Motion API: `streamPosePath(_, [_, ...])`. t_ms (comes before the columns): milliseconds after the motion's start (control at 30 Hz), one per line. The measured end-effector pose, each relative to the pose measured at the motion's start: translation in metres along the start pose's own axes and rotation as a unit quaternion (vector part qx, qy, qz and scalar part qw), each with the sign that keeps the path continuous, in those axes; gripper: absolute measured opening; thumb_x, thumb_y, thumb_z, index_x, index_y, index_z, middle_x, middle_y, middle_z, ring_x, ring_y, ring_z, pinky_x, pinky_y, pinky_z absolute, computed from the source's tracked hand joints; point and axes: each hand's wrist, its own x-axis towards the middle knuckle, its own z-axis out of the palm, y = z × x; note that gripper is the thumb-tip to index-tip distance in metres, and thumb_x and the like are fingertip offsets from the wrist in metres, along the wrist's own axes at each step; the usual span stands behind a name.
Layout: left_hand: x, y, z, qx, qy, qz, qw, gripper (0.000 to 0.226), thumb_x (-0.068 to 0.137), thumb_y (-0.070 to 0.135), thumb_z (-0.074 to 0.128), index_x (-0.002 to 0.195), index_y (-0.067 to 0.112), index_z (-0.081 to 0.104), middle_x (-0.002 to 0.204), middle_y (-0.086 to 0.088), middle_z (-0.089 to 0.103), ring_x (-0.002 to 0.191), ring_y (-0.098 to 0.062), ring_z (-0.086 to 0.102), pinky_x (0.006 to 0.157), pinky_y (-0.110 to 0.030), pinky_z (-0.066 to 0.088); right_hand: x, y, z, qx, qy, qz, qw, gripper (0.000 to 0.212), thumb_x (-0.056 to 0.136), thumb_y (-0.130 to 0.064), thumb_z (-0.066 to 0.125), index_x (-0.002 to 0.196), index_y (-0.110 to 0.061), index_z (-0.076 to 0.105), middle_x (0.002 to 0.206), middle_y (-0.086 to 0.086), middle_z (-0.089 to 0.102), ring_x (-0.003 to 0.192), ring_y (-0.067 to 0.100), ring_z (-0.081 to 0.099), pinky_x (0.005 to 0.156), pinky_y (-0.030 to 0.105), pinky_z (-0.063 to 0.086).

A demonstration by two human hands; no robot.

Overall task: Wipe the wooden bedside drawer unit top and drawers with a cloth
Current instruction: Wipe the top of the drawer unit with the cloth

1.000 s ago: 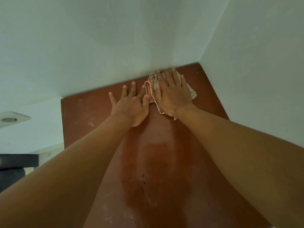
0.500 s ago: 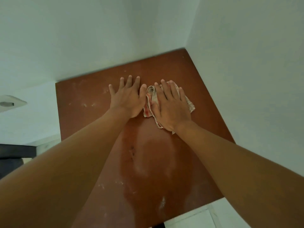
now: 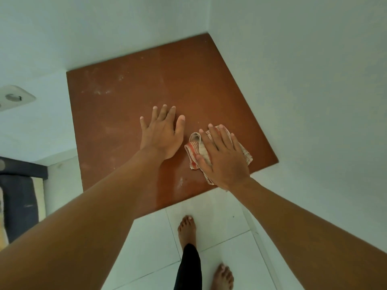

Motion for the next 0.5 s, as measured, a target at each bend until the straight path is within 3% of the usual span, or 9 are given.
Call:
streamPosePath(100, [-0.026,0.001,0.001,-0.006,0.005,-0.002,1.000,0.065,0.105,0.055,0.014,0.161,0.023,0.024,0.170,-0.003,0.014,0.157,-0.025,-0.001,0.123,-0.059,-0.003,-0.029,0.002,0.003,-0.001,0.013,-0.010,1.000,0.065,0.106,-0.056,0.025,0.162,-0.021,0.027,0.168,0.007,0.026,0.157,0.030,0.017,0.126,0.051,0.021])
streamPosePath(233, [-0.055,0.000,0.002,-0.005,0.010,-0.010,1.000,0.066,0.105,0.056,0.014,0.161,0.023,0.023,0.170,-0.004,0.014,0.157,-0.024,-0.001,0.123,-0.058,-0.003,-0.058,-0.001,0.010,0.005,0.080,-0.021,0.997,0.054,0.106,-0.035,0.034,0.152,-0.008,0.045,0.158,0.013,0.045,0.150,0.032,0.037,0.117,0.051,0.038])
streamPosePath(333, [-0.070,-0.002,0.004,0.000,0.009,-0.015,1.000,0.067,0.104,0.058,0.013,0.161,0.023,0.023,0.170,-0.004,0.014,0.157,-0.024,0.000,0.123,-0.058,-0.002,-0.083,-0.002,0.015,-0.022,0.126,-0.053,0.990,0.049,0.107,-0.031,0.041,0.147,-0.004,0.052,0.152,0.015,0.052,0.144,0.032,0.046,0.114,0.049,0.043])
streamPosePath(433, [-0.082,-0.003,0.007,-0.002,0.006,-0.014,1.000,0.067,0.104,0.058,0.013,0.161,0.024,0.022,0.170,-0.004,0.013,0.157,-0.024,-0.001,0.123,-0.058,-0.003,-0.122,0.009,0.025,-0.046,0.123,-0.088,0.987,0.050,0.103,-0.024,0.057,0.148,-0.003,0.051,0.153,0.016,0.050,0.145,0.031,0.045,0.116,0.044,0.043])
streamPosePath(500, [-0.086,-0.005,0.008,-0.003,0.006,-0.010,1.000,0.067,0.104,0.058,0.014,0.161,0.024,0.021,0.170,-0.004,0.012,0.157,-0.024,-0.002,0.123,-0.058,-0.003,-0.156,0.019,0.031,-0.042,0.109,-0.093,0.989,0.052,0.094,-0.018,0.069,0.143,-0.002,0.057,0.147,0.016,0.056,0.138,0.029,0.054,0.112,0.038,0.045])
